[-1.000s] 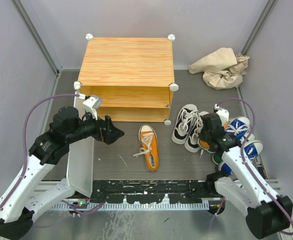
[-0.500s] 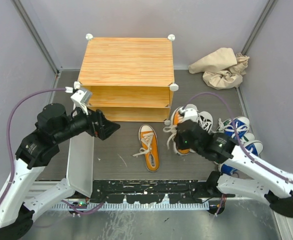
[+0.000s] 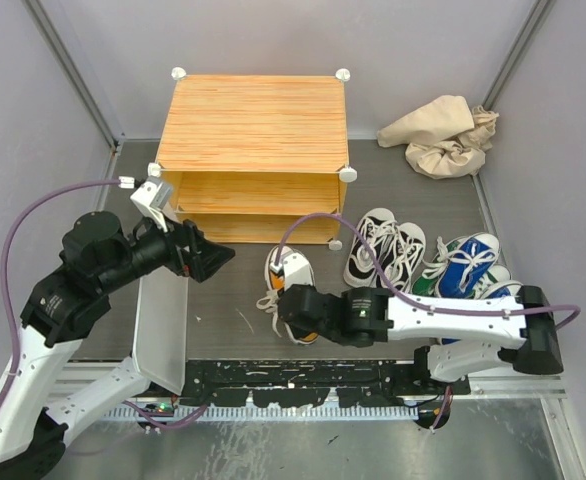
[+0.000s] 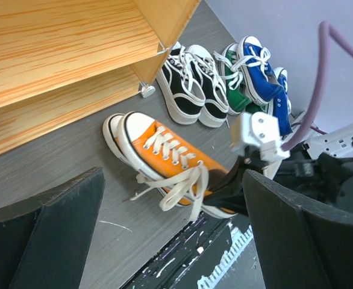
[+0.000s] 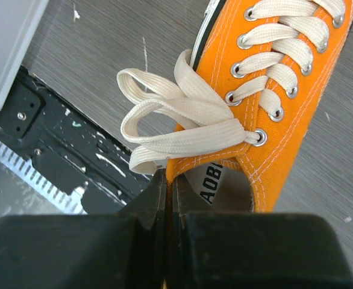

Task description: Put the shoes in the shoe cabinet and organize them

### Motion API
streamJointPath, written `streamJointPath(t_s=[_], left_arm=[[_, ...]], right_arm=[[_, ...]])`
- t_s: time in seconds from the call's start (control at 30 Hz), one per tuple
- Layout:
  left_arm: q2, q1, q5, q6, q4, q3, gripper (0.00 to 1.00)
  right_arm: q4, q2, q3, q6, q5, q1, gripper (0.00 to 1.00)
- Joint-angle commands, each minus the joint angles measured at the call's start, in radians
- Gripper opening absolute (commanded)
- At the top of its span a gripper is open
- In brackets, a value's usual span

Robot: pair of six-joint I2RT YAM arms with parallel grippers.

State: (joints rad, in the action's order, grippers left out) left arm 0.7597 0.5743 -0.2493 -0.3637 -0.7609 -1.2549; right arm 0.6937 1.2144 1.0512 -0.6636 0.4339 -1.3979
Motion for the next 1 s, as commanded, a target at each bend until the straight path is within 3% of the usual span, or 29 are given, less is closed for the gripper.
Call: streamJointPath(t_s=[0.0,0.3,0.63,0.67,0.77,0.9,0.97], left_arm=[[0.000,0.002,0.001,-0.010,0.021,-0.032,0.98],[-0.019,0.002,0.013,0.016,-0.004,-0.022,0.98],[-0.054,0.002,0.029,0.032,-0.026,0.019,0.98],[-0.059,0.002,0.031,0.032,-0.028,0.022,0.98],[-0.062,0.002,0.034,0.035,-0.031,0.028,0.98],[-0.060,0.002,0.035,0.037,-0.035,0.029,0.98],[-0.058,0.002,0.036,0.037,-0.035,0.029,0.98]], right_arm=[[-0.255,0.066,0.063,0.042,0.076,-0.006,0.01],[-0.421,0.321,0.109,0.139,0.106,-0.005,0.01],[-0.365,0.508,0.105,-0.037,0.261,-0.004,0.01],[-0.365,0.524,0.107,-0.035,0.252,-0.004,0.04],[-0.366,0.563,0.123,-0.026,0.188,-0.005,0.32],[-0.373,0.555,0.118,-0.020,0.130,-0.009,0.59],[-0.371,0.525,0.114,-0.012,0.117,-0.012,0.65]])
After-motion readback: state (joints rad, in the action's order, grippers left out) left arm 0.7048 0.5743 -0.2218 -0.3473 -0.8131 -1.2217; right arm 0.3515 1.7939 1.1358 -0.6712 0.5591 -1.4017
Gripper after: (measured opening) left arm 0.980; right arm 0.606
